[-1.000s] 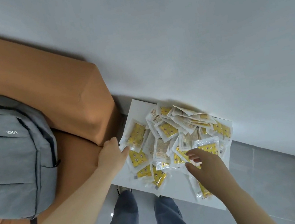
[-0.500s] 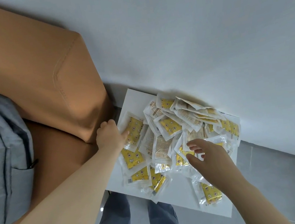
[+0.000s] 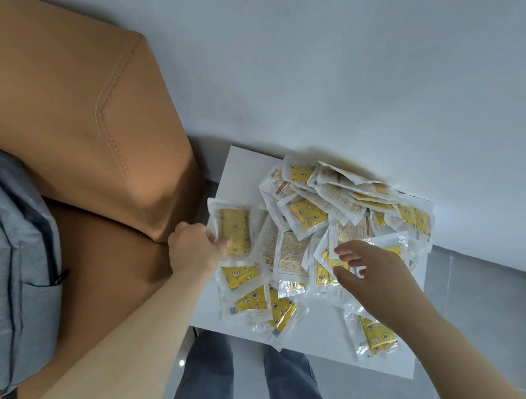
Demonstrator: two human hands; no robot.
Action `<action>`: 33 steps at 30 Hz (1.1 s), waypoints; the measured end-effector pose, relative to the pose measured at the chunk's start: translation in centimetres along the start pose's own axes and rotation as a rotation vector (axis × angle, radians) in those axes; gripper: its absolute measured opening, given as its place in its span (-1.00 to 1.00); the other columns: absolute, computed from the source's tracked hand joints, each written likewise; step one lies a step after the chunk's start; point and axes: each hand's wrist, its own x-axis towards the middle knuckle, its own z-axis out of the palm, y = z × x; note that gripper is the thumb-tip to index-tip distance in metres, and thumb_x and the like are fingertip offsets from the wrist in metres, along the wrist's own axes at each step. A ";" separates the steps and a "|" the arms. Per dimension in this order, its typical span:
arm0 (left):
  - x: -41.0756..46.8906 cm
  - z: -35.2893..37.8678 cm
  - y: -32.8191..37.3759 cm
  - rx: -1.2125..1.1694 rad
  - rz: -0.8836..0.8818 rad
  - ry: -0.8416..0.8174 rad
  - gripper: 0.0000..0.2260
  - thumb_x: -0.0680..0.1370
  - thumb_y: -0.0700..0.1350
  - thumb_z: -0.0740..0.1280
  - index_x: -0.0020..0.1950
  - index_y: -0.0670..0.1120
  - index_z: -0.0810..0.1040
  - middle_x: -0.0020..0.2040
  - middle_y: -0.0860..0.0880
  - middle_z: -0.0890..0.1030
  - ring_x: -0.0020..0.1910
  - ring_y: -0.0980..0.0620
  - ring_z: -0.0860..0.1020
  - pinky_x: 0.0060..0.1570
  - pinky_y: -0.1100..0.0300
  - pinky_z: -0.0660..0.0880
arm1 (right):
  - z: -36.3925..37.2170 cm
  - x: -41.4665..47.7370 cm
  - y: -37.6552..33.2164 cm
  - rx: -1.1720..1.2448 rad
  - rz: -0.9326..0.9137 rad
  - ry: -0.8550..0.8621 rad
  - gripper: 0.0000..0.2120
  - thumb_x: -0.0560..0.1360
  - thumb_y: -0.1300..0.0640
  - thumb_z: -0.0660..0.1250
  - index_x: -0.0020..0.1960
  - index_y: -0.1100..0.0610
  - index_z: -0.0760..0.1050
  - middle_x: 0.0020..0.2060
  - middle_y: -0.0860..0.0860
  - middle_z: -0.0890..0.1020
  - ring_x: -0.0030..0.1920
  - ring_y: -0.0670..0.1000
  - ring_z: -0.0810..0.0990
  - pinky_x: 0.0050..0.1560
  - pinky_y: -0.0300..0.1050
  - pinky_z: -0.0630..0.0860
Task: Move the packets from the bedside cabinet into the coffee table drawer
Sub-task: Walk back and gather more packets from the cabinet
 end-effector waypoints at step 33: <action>-6.5 4.7 2.0 -0.113 -0.400 0.007 -0.28 0.31 0.07 0.56 0.26 -0.24 0.27 0.20 -0.27 0.40 0.05 -0.24 0.56 0.00 -0.04 0.53 | -0.1 4.3 11.2 -0.344 0.065 -0.018 -0.08 0.40 0.08 0.51 0.56 0.00 0.00 0.55 0.07 0.05 0.55 0.12 0.03 0.42 0.12 0.26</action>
